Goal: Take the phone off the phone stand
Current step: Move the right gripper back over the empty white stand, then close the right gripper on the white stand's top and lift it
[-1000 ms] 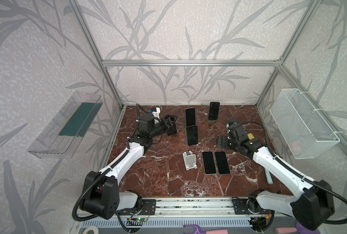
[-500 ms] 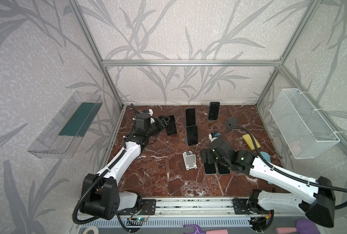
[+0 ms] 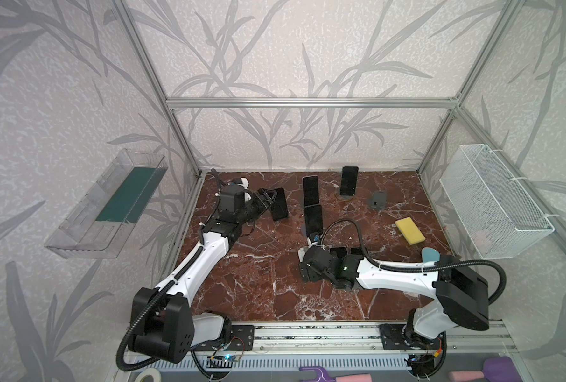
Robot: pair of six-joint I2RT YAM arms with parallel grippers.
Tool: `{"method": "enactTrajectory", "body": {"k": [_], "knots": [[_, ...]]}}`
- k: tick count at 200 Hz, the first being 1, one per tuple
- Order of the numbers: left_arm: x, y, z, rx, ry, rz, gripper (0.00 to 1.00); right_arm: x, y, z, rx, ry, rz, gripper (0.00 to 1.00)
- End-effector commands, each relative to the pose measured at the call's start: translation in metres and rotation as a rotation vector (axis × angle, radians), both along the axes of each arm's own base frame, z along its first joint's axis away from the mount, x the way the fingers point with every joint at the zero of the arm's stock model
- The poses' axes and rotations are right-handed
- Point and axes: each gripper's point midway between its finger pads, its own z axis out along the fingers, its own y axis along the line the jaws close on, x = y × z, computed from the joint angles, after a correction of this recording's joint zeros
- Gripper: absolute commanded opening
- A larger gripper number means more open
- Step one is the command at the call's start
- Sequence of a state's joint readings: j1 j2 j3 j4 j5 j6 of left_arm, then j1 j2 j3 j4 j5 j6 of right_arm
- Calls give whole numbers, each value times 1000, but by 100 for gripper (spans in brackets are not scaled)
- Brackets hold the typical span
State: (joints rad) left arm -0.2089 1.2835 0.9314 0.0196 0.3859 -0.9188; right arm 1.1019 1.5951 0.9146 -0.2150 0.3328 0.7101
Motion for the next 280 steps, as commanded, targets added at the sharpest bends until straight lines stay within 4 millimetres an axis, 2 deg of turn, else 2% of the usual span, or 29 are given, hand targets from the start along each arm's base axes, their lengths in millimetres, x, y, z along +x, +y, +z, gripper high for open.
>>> {"method": "enactTrajectory", "body": {"k": [1, 11, 31, 43, 47, 52, 64, 88, 91, 114, 152, 174, 195, 225, 230, 255, 265, 280], "knots": [[0, 2, 20, -15, -50, 10, 72, 13, 15, 10, 27, -54, -19, 99], [0, 2, 21, -16, -51, 10, 72, 18, 13, 7, 1, -66, -40, 98], [0, 2, 21, -10, -55, 13, 72, 26, 5, 2, -60, -84, -103, 87], [0, 4, 21, -5, -57, 16, 72, 28, 6, 5, -60, -95, -105, 81], [0, 4, 21, -5, -57, 16, 72, 28, 6, 5, -60, -95, -103, 80], [0, 4, 21, -6, -58, 15, 72, 28, 6, -5, -84, -86, -98, 77], [0, 3, 22, -7, -62, 14, 72, 26, 7, -4, -88, -97, -86, 71], [0, 4, 22, -6, -63, 13, 72, 20, 9, -3, -98, -113, -57, 66], [1, 4, 22, -7, -64, 13, 72, 19, 10, 6, -79, -124, -53, 66], [-1, 1, 27, -22, -77, 1, 72, 14, 5, 18, -59, -141, -38, 64], [-2, -3, 33, -48, -98, -13, 72, 10, -2, 63, 54, -217, -18, 63], [-5, -8, 37, -67, -109, -27, 72, 7, -13, 84, 40, -268, 29, 64], [-8, -13, 41, -74, -123, -43, 72, 9, -39, 106, -25, -334, 19, 64], [-13, -20, 47, -77, -146, -65, 72, 26, -98, 140, -103, -399, -64, 64], [-14, -21, 47, -78, -145, -65, 72, 36, -115, 144, -107, -401, -109, 64], [-15, -24, 50, -93, -154, -78, 72, 67, -175, 156, -92, -405, -265, 64], [-16, -26, 52, -105, -161, -83, 72, 83, -196, 157, -61, -405, -341, 63], [-16, -27, 53, -117, -166, -88, 72, 113, -216, 155, 56, -384, -429, 62]]}}
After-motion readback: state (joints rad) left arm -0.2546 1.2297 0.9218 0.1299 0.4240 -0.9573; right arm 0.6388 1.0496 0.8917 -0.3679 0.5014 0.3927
